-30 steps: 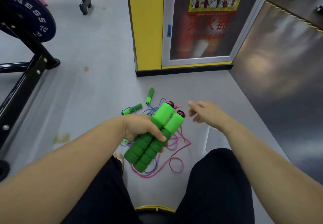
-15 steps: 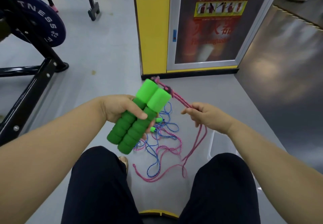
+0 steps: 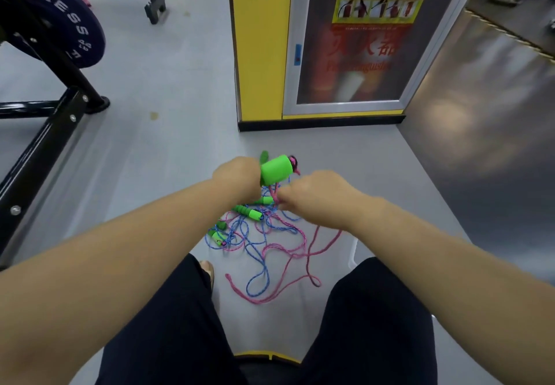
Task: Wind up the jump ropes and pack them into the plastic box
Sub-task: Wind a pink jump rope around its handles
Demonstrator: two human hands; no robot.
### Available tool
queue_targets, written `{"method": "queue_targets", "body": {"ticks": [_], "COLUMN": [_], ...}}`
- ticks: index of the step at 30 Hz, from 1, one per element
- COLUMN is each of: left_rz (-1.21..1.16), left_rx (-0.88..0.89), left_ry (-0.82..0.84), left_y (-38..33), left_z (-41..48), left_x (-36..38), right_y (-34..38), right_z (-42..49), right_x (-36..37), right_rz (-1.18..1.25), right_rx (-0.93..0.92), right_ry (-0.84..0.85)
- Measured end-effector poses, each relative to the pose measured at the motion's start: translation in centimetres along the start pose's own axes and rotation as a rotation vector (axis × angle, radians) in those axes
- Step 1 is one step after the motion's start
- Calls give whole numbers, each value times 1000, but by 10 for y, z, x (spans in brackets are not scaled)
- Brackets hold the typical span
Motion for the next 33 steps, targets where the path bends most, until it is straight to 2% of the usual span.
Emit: {"method": "queue_targets", "body": {"ticks": [3, 5, 7, 9, 11, 14, 16, 20, 24, 26, 28, 31, 33], "left_rz": [264, 376, 417, 251, -120, -579, -716, -804, -900, -948, -967, -991, -985], "left_rx": [127, 266, 448, 572, 573, 461, 363, 141, 23, -17, -23, -3, 17], "left_ry": [-3, 15, 54, 34, -2, 28, 57, 27, -22, -32, -5, 68, 120], "left_y": [-17, -33, -51, -61, -59, -44, -36, -14, 0, 5, 8, 6, 1], "left_z": [-6, -12, -20, -28, -33, -36, -34, -23, -18, -17, -17, -18, -19], "left_x": [7, 16, 25, 23, 5, -10, -9, 0, 3, 2, 1, 1, 2], "right_y": [-15, -25, -38, -60, -78, -78, -66, -40, -26, -28, -37, -56, -58], "right_z": [0, -3, -7, -11, -18, -30, -33, -27, -21, -21, -24, -34, -36], "right_x": [-25, -36, -37, -27, -8, 30, 50, 67, 74, 74, 70, 49, 30], "right_rz": [-30, 124, 407, 765, 1069, 1243, 1216, 954, 642, 560, 653, 932, 851], "right_rx": [-16, -41, -41, 39, 179, 365, 421, 374, 351, 355, 395, 439, 372], "right_ry": [-52, -105, -119, -128, -130, -91, -57, 23, 96, 90, 2, -298, -431]}}
Point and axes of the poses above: each hand's wrist, its own z-axis towards the middle knuckle, its own x-axis out of the palm, y = z × x, the point moved 9 cm from there along z, towards the middle knuckle
